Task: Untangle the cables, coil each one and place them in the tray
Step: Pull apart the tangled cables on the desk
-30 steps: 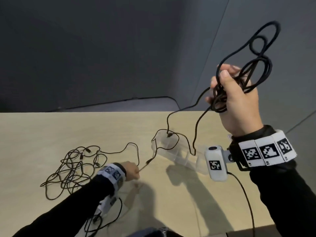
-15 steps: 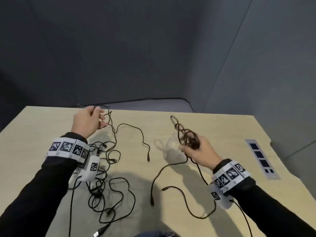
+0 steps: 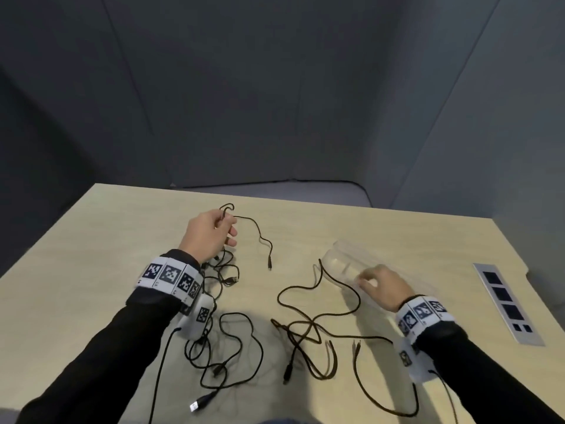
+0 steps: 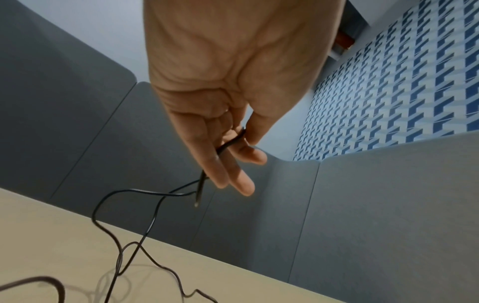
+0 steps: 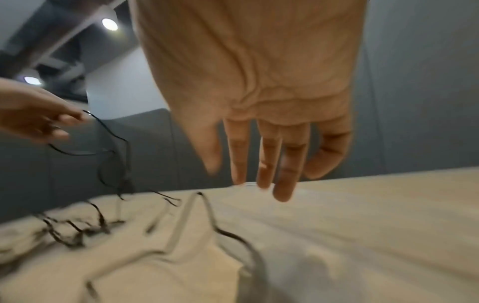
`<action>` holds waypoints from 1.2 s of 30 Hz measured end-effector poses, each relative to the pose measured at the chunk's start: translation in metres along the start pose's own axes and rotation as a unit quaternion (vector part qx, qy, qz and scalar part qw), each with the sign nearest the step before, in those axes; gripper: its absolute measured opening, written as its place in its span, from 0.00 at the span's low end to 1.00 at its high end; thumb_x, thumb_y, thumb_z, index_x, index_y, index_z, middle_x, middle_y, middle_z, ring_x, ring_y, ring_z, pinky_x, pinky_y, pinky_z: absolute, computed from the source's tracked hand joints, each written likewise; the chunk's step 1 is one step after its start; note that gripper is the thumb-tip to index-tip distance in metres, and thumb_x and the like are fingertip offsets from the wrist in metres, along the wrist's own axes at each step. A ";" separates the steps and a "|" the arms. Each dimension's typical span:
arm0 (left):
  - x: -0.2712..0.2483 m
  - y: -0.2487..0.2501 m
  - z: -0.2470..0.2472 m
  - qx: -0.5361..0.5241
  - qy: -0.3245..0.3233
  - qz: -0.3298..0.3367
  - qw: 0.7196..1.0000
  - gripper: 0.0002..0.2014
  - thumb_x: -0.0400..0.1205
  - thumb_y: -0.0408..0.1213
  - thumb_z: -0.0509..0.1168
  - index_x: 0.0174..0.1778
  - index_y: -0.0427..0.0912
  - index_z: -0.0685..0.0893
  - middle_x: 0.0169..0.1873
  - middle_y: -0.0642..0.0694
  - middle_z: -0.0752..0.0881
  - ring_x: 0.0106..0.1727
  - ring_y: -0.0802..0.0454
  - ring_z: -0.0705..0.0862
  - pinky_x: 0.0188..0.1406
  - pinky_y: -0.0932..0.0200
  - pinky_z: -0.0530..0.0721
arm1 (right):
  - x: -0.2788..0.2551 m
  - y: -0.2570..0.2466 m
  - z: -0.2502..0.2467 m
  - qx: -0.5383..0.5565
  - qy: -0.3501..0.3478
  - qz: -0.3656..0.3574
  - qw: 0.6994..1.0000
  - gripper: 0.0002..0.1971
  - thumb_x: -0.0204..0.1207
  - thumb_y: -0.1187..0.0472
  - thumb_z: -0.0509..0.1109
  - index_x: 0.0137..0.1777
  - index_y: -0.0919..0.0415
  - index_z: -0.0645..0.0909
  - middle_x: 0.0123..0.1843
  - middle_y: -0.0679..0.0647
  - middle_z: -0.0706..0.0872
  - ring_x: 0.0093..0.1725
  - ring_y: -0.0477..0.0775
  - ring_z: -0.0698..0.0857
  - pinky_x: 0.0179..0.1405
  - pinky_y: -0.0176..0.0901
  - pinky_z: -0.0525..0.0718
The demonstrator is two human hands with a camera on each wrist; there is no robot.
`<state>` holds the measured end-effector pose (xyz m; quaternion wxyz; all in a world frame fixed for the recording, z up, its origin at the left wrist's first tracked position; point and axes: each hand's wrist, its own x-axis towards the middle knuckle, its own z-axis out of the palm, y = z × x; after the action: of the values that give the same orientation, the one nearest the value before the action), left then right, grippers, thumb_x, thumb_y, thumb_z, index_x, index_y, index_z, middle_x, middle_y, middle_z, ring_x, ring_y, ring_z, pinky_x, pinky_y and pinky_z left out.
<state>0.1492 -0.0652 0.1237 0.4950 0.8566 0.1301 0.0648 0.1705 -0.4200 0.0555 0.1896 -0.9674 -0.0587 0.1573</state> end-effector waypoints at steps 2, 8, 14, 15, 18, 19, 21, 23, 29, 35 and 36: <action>-0.002 -0.001 0.002 0.008 -0.005 0.001 1.000 0.10 0.84 0.38 0.58 0.43 0.43 0.84 0.34 0.48 0.88 0.34 0.47 0.91 0.29 0.60 0.80 | -0.003 0.029 -0.002 -0.108 -0.032 0.028 0.993 0.12 0.76 0.57 0.69 0.59 0.54 0.84 0.60 0.56 0.84 0.59 0.57 0.83 0.59 0.45 0.79; -0.007 0.000 0.006 0.002 -0.016 -0.004 1.000 0.10 0.84 0.38 0.59 0.44 0.42 0.84 0.35 0.47 0.88 0.35 0.46 0.91 0.29 0.62 0.78 | -0.004 0.071 -0.001 -0.112 0.004 0.137 0.984 0.06 0.73 0.62 0.71 0.46 0.59 0.89 0.48 0.59 0.90 0.49 0.58 0.87 0.47 0.37 0.79; -0.013 0.000 0.009 0.000 -0.018 -0.005 1.000 0.11 0.84 0.38 0.58 0.46 0.41 0.85 0.37 0.45 0.89 0.36 0.47 0.91 0.23 0.69 0.75 | -0.023 0.042 0.000 -0.112 0.067 0.089 0.987 0.18 0.77 0.59 0.66 0.66 0.58 0.78 0.63 0.60 0.75 0.61 0.63 0.81 0.61 0.49 0.79; -0.014 0.000 0.010 0.000 -0.020 -0.005 1.000 0.11 0.84 0.38 0.58 0.46 0.41 0.85 0.37 0.45 0.89 0.36 0.47 0.91 0.22 0.69 0.76 | -0.032 0.025 0.010 -0.095 0.043 0.016 0.994 0.19 0.77 0.55 0.66 0.68 0.55 0.77 0.64 0.57 0.74 0.61 0.61 0.80 0.62 0.47 0.78; -0.016 -0.001 0.013 0.002 -0.033 -0.003 0.999 0.10 0.84 0.38 0.59 0.45 0.41 0.85 0.36 0.46 0.88 0.36 0.47 0.90 0.28 0.63 0.79 | -0.059 -0.017 0.067 -0.094 -0.171 -0.189 0.962 0.36 0.69 0.31 0.64 0.77 0.39 0.63 0.80 0.54 0.57 0.75 0.61 0.69 0.73 0.53 0.71; -0.016 -0.001 0.013 0.006 -0.035 -0.001 0.999 0.10 0.84 0.39 0.59 0.45 0.41 0.85 0.36 0.47 0.88 0.36 0.47 0.91 0.30 0.62 0.79 | -0.065 -0.023 0.086 -0.132 -0.240 -0.210 0.938 0.41 0.65 0.26 0.60 0.78 0.36 0.57 0.84 0.52 0.47 0.79 0.65 0.60 0.75 0.63 0.68; -0.017 -0.002 0.013 0.015 -0.044 0.006 0.999 0.11 0.84 0.40 0.59 0.46 0.42 0.85 0.36 0.48 0.89 0.36 0.48 0.90 0.32 0.61 0.78 | -0.068 -0.020 0.110 -0.207 -0.302 -0.201 0.908 0.38 0.71 0.31 0.61 0.79 0.32 0.49 0.84 0.46 0.34 0.82 0.71 0.47 0.71 0.78 0.63; -0.020 -0.003 0.012 0.039 -0.068 0.018 0.997 0.11 0.84 0.42 0.59 0.45 0.43 0.85 0.36 0.50 0.89 0.36 0.50 0.90 0.33 0.61 0.77 | -0.064 -0.011 0.110 -0.234 -0.297 -0.159 0.912 0.34 0.79 0.44 0.61 0.78 0.30 0.46 0.83 0.44 0.31 0.82 0.72 0.41 0.69 0.81 0.64; -0.026 -0.005 0.014 0.149 -0.172 0.049 0.973 0.12 0.85 0.37 0.54 0.45 0.51 0.84 0.43 0.54 0.87 0.42 0.54 0.82 0.43 0.61 0.77 | -0.034 0.007 0.080 -0.278 -0.251 -0.071 0.925 0.30 0.77 0.48 0.63 0.77 0.33 0.56 0.85 0.51 0.45 0.77 0.73 0.59 0.69 0.67 0.71; -0.041 0.006 0.021 0.224 -0.326 0.083 0.915 0.10 0.85 0.44 0.58 0.47 0.57 0.85 0.36 0.59 0.86 0.40 0.57 0.84 0.43 0.61 0.79 | -0.023 -0.037 0.043 -0.088 0.002 -0.162 0.983 0.23 0.77 0.48 0.65 0.72 0.50 0.72 0.69 0.53 0.74 0.66 0.56 0.78 0.62 0.53 0.79; -0.046 0.011 0.024 0.190 -0.351 0.088 0.913 0.10 0.85 0.44 0.60 0.48 0.55 0.87 0.32 0.59 0.85 0.34 0.58 0.84 0.37 0.66 0.77 | -0.021 -0.049 0.036 -0.006 0.041 -0.204 0.978 0.28 0.76 0.50 0.68 0.76 0.51 0.68 0.72 0.51 0.72 0.67 0.51 0.77 0.65 0.48 0.77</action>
<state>0.1127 -0.1038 0.1220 0.3290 0.9101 -0.1176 -0.2228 0.1361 -0.3660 0.0486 0.2140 -0.9417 -0.2483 0.0754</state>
